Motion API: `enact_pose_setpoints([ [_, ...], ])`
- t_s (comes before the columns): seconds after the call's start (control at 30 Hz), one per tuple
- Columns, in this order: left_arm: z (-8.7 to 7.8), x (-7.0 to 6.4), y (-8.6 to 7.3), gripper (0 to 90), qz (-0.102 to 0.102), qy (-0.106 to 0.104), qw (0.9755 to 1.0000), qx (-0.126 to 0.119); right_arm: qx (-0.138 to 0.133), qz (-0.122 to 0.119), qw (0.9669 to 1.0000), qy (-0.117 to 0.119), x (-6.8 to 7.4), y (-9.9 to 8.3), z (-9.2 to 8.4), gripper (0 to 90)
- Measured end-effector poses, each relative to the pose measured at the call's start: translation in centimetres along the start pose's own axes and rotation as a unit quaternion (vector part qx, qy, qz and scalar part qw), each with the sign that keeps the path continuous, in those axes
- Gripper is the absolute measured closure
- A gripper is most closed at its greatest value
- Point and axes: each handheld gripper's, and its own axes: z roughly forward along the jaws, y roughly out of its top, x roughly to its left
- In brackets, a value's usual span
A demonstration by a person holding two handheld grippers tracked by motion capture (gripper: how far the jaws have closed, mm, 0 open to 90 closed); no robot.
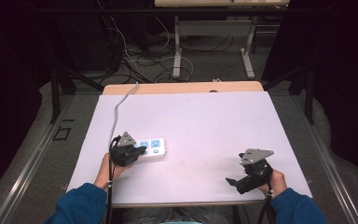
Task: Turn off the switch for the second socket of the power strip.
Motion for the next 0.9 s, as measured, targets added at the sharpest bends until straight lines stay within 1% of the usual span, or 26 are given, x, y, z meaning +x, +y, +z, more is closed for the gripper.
enact_pose_setpoints([
  [0.07,-0.04,-0.06,0.02,90.0,0.007,0.003,1.0000,0.005,-0.002,0.001,1.0000,-0.003,0.03,-0.01,0.01,0.9],
  [0.1,0.02,-0.11,0.00,90.0,0.005,0.005,1.0000,0.001,-0.003,0.001,1.0000,-0.001,0.01,-0.02,0.03,0.9],
  [0.17,0.01,-0.09,-0.01,90.0,0.005,0.004,1.0000,0.001,0.007,0.002,1.0000,0.000,0.03,0.02,-0.08,0.9],
  [0.23,0.02,-0.11,-0.02,90.0,0.005,0.004,1.0000,0.001,0.003,0.004,1.0000,-0.005,0.10,-0.01,-0.02,0.9],
  [0.27,0.02,-0.12,-0.02,90.0,0.004,0.005,1.0000,0.001,0.004,0.004,1.0000,-0.003,0.10,0.00,-0.04,0.9],
  [0.33,0.05,-0.16,-0.06,90.0,0.010,0.006,0.9999,0.004,0.000,0.005,1.0000,-0.006,0.12,-0.02,0.01,0.9],
  [0.37,0.05,-0.16,-0.06,90.0,0.009,0.006,0.9999,0.004,0.005,0.003,1.0000,-0.002,0.08,0.00,-0.06,0.9],
  [0.4,0.09,-0.19,-0.09,90.0,0.004,0.006,1.0000,0.000,0.000,0.005,1.0000,-0.006,0.12,-0.01,0.01,0.9],
  [0.43,0.05,-0.15,-0.08,90.0,0.008,0.006,0.9999,0.003,0.000,0.005,1.0000,-0.006,0.13,-0.01,0.00,0.8],
  [0.5,0.05,-0.23,-0.06,90.0,0.009,0.008,0.9999,0.004,0.000,0.004,1.0000,-0.006,0.13,-0.02,0.00,0.8],
  [0.63,0.05,-0.18,-0.09,90.0,0.007,0.007,1.0000,0.003,0.000,0.004,1.0000,-0.006,0.14,-0.01,0.00,0.8],
  [0.67,0.07,-0.22,-0.11,90.0,0.001,0.005,1.0000,0.001,0.000,0.004,1.0000,-0.006,0.14,-0.01,0.01,0.8],
  [0.73,0.04,-0.17,-0.14,90.0,-0.001,0.002,1.0000,0.003,0.003,0.004,1.0000,-0.005,0.13,0.01,-0.03,0.8],
  [0.77,-0.01,-0.09,-0.11,90.0,0.001,0.001,1.0000,0.004,0.006,0.003,1.0000,-0.003,0.11,0.01,-0.06,0.8],
  [0.8,0.02,-0.08,-0.13,90.0,0.000,0.000,1.0000,0.002,0.000,0.005,1.0000,-0.006,0.15,-0.01,0.01,0.8],
  [0.9,0.01,-0.06,-0.13,90.0,0.001,-0.001,1.0000,0.003,0.003,0.004,1.0000,-0.006,0.13,0.00,-0.03,0.8],
])
